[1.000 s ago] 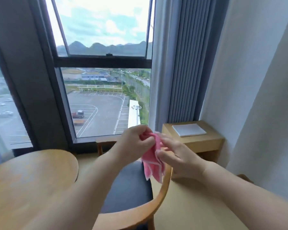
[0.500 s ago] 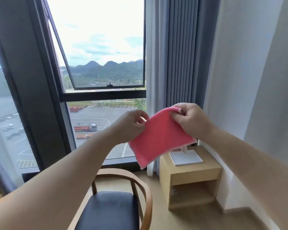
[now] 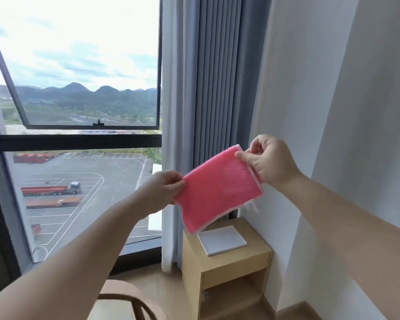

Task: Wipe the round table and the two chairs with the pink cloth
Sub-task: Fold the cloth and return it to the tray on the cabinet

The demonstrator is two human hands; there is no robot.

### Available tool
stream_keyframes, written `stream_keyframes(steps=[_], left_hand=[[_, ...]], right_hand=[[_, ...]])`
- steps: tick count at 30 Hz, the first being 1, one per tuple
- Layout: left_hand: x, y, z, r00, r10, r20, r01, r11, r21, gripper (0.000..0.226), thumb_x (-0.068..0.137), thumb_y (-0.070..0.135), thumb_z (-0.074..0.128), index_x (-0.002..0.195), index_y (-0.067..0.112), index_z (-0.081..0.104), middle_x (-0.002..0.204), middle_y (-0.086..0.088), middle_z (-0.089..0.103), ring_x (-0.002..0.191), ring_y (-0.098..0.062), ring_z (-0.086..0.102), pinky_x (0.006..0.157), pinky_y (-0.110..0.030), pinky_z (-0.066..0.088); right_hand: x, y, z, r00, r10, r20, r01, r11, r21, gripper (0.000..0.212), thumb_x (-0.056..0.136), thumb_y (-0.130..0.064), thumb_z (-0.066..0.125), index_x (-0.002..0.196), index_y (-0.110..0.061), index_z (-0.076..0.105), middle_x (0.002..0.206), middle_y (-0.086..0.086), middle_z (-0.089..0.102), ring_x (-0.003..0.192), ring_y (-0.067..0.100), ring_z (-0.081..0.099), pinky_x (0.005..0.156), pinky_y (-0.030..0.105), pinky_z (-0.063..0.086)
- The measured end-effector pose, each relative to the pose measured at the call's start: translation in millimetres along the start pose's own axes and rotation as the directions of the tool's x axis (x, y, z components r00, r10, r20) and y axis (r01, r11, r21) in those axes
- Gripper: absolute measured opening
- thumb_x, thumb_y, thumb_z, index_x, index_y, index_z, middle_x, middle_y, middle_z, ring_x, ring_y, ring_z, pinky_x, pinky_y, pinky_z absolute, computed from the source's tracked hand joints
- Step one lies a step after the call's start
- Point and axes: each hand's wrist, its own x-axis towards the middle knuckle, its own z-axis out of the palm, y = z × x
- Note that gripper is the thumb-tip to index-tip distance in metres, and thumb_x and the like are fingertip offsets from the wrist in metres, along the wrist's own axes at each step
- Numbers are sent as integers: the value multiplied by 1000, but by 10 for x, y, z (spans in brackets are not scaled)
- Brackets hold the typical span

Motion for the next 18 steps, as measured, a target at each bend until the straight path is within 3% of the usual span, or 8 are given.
stream_keyframes(steps=[5, 9, 11, 14, 18], left_hand=[[731, -10, 87, 995, 99, 8, -99, 994, 44, 18, 97, 15, 52, 83, 13, 63, 73, -2, 60, 64, -14, 60, 62, -32, 57], [1277, -102, 243, 991, 135, -17, -130, 976, 177, 19, 96, 18, 52, 81, 15, 62, 71, -1, 58, 58, -12, 55, 50, -20, 49], [1545, -157, 349, 989, 142, -42, -130, 969, 209, 19, 96, 19, 52, 80, 15, 62, 70, -2, 58, 55, -12, 54, 47, -19, 48], [1932, -256, 607, 991, 111, -71, -90, 966, 244, 22, 96, 20, 52, 76, 19, 61, 66, 0, 56, 51, -11, 53, 46, -17, 46], [2445, -302, 963, 997, 36, -65, -20, 972, 233, 20, 96, 21, 54, 78, 22, 62, 66, 4, 57, 59, -12, 53, 57, -24, 46]], right_hand=[[366, 454, 194, 989, 111, 94, -124, 980, 156, 19, 75, -8, 81, 83, -14, 65, 80, 1, 68, 70, 7, 66, 63, 21, 55], [765, 937, 284, 990, 134, 46, -140, 976, 165, 14, 82, -15, 76, 73, -15, 65, 69, -8, 64, 58, -2, 60, 54, 17, 48], [965, 1222, 302, 990, 123, 65, -133, 973, 188, 14, 86, -20, 72, 75, -19, 63, 79, -9, 66, 70, 1, 63, 63, 19, 50], [1243, 1700, 259, 985, 100, 144, -147, 918, 368, 21, 90, -19, 67, 71, -27, 60, 101, -5, 69, 91, 6, 65, 76, 22, 50], [1618, 2311, 126, 973, 117, 198, -196, 873, 447, 25, 91, -23, 64, 67, -30, 58, 67, -11, 60, 63, 3, 55, 58, 21, 49]])
